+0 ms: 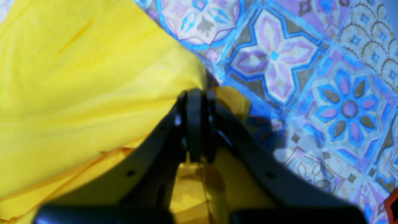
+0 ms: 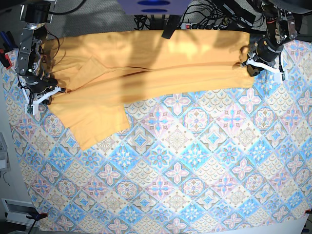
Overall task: Fold the T-shirt properly
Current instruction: 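Lay the folded edge flat along the shoulder edge with both grippers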
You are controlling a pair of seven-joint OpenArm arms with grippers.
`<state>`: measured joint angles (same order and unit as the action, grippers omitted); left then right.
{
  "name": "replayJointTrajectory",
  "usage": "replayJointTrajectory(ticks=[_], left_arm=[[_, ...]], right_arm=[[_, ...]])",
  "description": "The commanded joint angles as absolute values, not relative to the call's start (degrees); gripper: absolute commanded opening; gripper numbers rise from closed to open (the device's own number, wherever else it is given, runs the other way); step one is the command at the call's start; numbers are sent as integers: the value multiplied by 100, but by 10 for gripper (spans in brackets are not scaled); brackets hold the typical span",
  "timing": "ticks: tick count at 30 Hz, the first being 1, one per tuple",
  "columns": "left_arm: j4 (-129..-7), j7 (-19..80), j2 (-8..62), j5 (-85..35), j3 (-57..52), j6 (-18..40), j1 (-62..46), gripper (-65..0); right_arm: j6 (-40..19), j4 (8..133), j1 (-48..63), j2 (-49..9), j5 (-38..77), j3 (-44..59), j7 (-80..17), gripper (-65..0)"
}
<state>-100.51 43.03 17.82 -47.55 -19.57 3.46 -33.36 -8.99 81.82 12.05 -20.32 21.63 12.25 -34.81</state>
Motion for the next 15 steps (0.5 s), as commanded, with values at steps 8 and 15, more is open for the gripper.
replayJointTrajectory(ticks=[8, 15], left_arm=[[-9666, 4233, 1895, -4734, -1684, 356, -3433, -650], [-9103, 4242, 1868, -4734, -1675, 356, -3327, -650]], right_arm=[[-875, 8286, 1147, -2149, 2158, 1235, -3363, -650], [-875, 8277, 1156, -2149, 2158, 1235, -3363, -650]])
